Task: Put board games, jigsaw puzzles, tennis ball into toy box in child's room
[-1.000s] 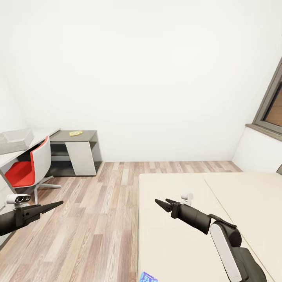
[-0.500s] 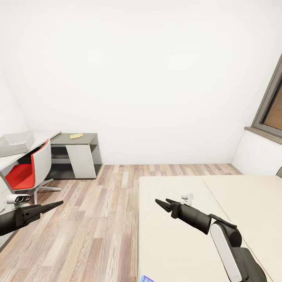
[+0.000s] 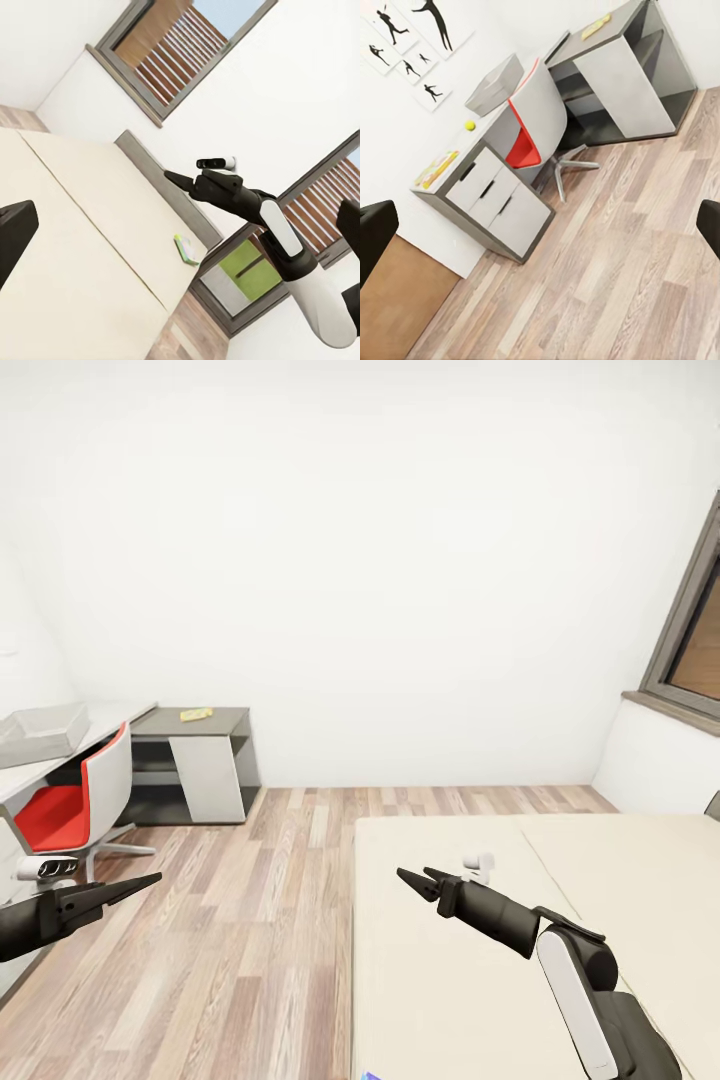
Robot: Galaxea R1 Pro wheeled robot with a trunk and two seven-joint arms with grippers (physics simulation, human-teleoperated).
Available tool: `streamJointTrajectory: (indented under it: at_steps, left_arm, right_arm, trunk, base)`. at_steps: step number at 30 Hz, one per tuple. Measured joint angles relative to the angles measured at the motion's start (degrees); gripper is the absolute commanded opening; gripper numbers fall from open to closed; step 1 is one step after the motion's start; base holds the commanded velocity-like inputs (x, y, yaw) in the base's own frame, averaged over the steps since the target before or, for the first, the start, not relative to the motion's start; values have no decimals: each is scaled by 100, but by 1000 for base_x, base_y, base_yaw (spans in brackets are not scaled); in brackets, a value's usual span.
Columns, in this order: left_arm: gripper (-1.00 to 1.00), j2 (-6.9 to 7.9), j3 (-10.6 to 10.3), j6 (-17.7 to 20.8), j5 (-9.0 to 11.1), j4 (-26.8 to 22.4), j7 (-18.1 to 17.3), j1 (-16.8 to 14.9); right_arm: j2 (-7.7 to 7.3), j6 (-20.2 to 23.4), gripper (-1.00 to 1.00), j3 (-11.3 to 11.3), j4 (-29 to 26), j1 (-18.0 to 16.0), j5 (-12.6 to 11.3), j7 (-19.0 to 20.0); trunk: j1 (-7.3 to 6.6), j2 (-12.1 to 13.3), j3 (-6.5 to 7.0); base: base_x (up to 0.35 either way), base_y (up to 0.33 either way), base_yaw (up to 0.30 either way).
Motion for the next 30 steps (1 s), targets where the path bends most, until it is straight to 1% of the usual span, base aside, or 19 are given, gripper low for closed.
streamJointTrajectory:
  at_steps: [7, 30]
  left_arm:
    - [100, 0, 0, 0, -2, 0, 0, 0]
    - [100, 0, 0, 0, -1, 0, 0, 0]
  right_arm:
    - [5, -4, 100, -25, 1, 0, -1, -9]
    - [19, 19, 100, -44, 0, -8, -10, -34]
  trunk:
    - [0, 0, 21]
    - [0, 0, 24]
  base:
    - [0, 0, 0]
    - [0, 0, 0]
